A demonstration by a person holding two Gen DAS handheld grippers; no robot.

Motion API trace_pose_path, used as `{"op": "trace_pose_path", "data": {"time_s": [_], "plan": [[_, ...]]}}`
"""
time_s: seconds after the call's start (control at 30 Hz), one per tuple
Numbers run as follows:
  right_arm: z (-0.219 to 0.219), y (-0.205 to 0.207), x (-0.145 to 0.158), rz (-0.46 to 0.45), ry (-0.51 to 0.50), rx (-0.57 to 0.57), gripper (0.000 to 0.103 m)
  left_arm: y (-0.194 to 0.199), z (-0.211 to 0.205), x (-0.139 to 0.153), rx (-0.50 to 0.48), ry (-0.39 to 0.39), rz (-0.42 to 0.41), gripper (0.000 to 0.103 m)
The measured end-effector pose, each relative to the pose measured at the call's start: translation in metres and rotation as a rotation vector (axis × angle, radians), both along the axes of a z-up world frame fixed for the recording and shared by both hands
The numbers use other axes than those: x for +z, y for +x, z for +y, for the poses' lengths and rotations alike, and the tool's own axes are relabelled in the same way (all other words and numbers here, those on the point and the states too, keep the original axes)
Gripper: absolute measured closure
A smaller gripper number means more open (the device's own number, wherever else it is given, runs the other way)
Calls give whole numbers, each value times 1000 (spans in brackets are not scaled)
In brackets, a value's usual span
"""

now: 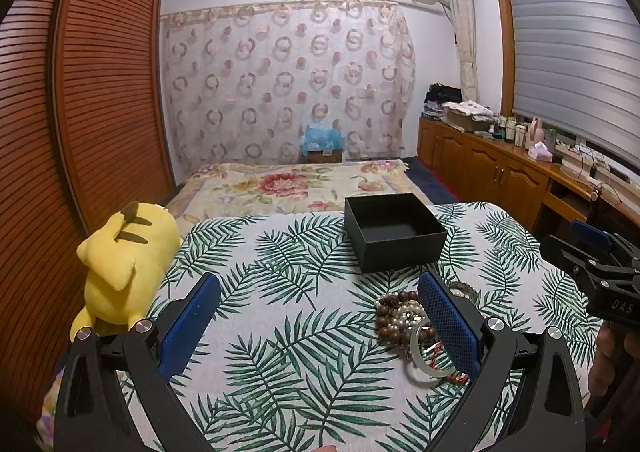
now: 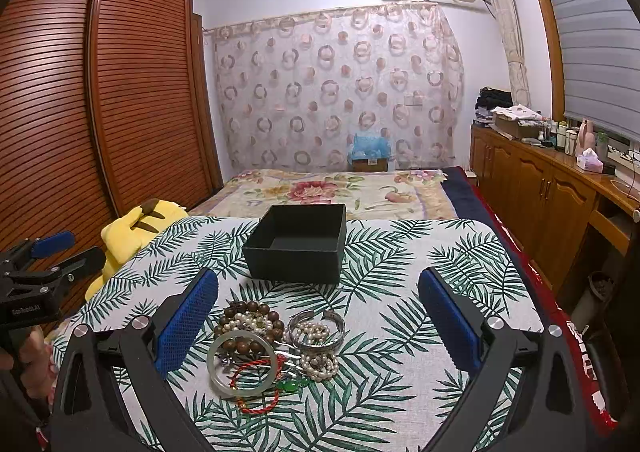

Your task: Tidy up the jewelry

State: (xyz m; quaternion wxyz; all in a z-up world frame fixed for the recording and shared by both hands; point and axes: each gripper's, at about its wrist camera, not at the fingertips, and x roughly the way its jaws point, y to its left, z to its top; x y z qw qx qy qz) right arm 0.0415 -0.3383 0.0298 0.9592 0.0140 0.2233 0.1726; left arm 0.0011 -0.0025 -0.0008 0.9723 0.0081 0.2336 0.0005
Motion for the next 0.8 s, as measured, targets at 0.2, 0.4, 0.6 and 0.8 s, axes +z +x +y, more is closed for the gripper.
{"op": "trace_pose_path", "data": {"time_s": [0.2, 0.4, 0.6, 0.8], "plan": [[0, 0, 1, 0, 1, 0, 3, 0, 0, 0, 0, 0, 0, 8], [0, -1, 2, -1, 1, 0, 3, 0, 0, 0, 0, -1, -1, 8], [0, -1, 2, 0, 1, 0, 3, 1, 0, 1, -1, 0, -1, 8], [0, -1, 2, -1, 0, 0, 3, 1, 1, 1, -2, 1, -3, 8]]}}
